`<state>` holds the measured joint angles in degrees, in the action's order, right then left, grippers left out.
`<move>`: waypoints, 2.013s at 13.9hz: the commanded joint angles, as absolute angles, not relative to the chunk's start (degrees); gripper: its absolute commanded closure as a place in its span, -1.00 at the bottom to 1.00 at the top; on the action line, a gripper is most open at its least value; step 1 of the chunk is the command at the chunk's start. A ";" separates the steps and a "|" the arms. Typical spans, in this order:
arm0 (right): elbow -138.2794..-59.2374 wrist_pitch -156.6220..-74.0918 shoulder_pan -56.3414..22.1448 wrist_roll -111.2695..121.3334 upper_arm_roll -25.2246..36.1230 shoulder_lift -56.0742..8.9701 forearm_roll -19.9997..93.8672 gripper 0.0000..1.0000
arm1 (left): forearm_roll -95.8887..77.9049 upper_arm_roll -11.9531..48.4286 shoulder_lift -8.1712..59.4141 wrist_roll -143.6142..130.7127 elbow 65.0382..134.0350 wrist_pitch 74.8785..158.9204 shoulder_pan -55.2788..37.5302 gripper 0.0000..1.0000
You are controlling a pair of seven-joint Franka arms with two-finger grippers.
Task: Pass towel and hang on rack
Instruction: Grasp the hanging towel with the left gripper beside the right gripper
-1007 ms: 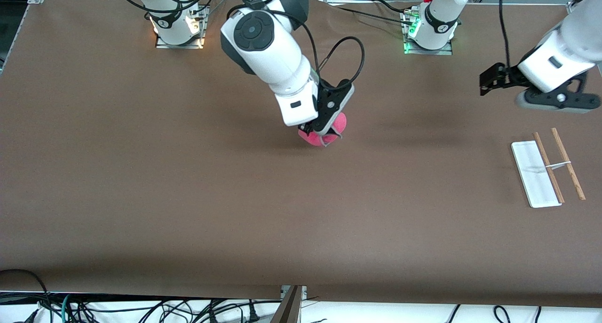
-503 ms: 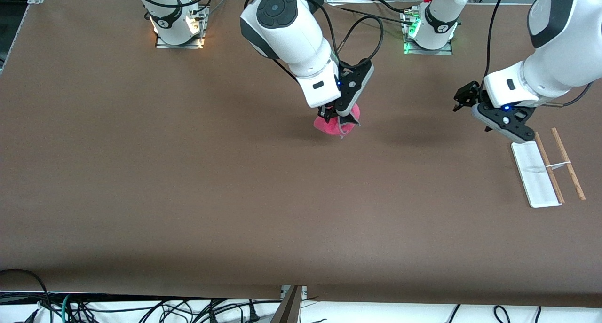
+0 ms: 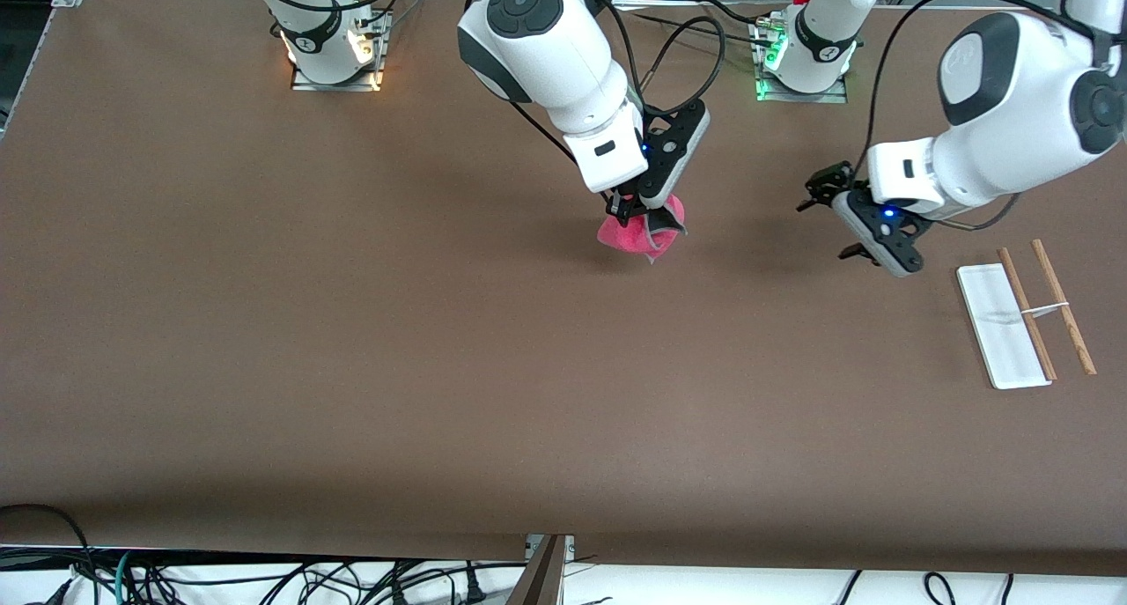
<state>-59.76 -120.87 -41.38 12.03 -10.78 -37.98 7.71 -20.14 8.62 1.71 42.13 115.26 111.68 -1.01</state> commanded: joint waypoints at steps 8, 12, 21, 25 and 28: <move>-58.89 -123.22 -42.19 12.31 -10.72 -39.29 5.80 1.00 | -25.31 23.99 -1.32 43.95 129.20 130.51 -1.58 -1.00; -58.97 -123.22 -42.19 12.39 -10.72 -39.29 5.80 1.00 | -27.60 25.84 0.79 44.47 129.20 134.55 -1.58 -1.00; -58.97 -123.22 -42.10 12.57 -10.63 -39.29 4.92 1.00 | -31.64 27.42 2.37 47.29 129.02 136.23 -1.67 -1.00; -58.97 -123.22 -42.10 12.66 -10.63 -39.29 4.83 1.00 | -31.64 27.51 3.60 47.20 128.67 137.80 -1.67 -1.00; -58.97 -123.13 -42.01 12.74 -10.63 -39.29 4.83 1.00 | -31.73 27.51 4.04 46.76 128.50 138.16 -1.76 -1.00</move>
